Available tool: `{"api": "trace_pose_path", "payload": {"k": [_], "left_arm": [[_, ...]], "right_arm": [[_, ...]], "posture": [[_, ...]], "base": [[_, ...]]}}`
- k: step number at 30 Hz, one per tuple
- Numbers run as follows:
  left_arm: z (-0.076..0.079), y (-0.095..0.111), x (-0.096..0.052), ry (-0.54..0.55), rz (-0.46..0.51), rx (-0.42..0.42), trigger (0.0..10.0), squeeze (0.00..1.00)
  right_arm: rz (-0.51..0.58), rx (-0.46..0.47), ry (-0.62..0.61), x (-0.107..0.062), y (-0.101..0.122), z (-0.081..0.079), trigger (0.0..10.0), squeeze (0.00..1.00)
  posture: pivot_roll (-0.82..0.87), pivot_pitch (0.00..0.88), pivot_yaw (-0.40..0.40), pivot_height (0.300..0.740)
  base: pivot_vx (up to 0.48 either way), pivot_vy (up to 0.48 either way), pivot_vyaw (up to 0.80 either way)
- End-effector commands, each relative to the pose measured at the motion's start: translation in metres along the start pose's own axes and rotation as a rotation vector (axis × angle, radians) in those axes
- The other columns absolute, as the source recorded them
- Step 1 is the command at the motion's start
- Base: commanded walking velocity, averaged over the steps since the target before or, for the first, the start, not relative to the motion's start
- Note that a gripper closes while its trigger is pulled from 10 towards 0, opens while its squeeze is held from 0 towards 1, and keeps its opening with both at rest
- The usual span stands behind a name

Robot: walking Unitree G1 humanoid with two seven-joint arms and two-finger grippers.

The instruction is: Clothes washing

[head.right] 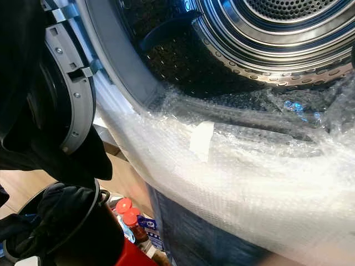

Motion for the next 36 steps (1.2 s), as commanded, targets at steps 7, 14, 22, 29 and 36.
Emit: {"api": "trace_pose_path", "payload": {"k": [7,14,22,29,36], "left_arm": [[-0.017,0.007,0.005,0.068,0.038,0.024,10.0,0.00],[-0.020,0.010,0.014,0.055,0.078,0.067,10.0,1.00],[-0.041,-0.013,0.030,0.066,0.017,0.081,10.0,1.00],[-0.049,-0.016,0.036,0.077,0.021,0.069,10.0,1.00],[-0.055,-0.022,0.037,0.076,0.011,0.007,10.0,0.00]], "right_arm": [[-0.014,-0.013,0.034,-0.001,-0.004,-0.012,10.0,0.00],[-0.009,-0.018,0.032,-0.001,-0.002,-0.011,10.0,0.00],[-0.006,-0.021,0.034,-0.001,-0.001,-0.011,10.0,0.00],[-0.002,-0.020,0.034,-0.001,0.000,-0.012,10.0,0.00],[0.000,-0.020,0.035,-0.001,0.000,-0.012,10.0,0.00]], "posture": [[0.02,0.000,0.207,0.740],[0.03,0.000,0.201,0.740],[0.03,0.000,0.204,0.740],[0.03,0.000,0.206,0.740],[0.03,0.000,0.206,0.740]], "base": [[0.000,0.000,0.00],[0.000,0.000,0.00],[0.000,0.000,0.00],[0.000,0.000,0.00],[0.000,0.000,0.00]]}}
Point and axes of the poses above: a point about 5 cm out from each wrist's last joint towards the gripper, its own x axis pointing out of the wrist towards the gripper, its own y axis along the axis of the wrist's last joint, z = x × y, the point moved 4 cm from there along x, pointing out of the wrist towards the gripper, and after that the axes turned 2 degrees about -x, right-handed, at the moved point
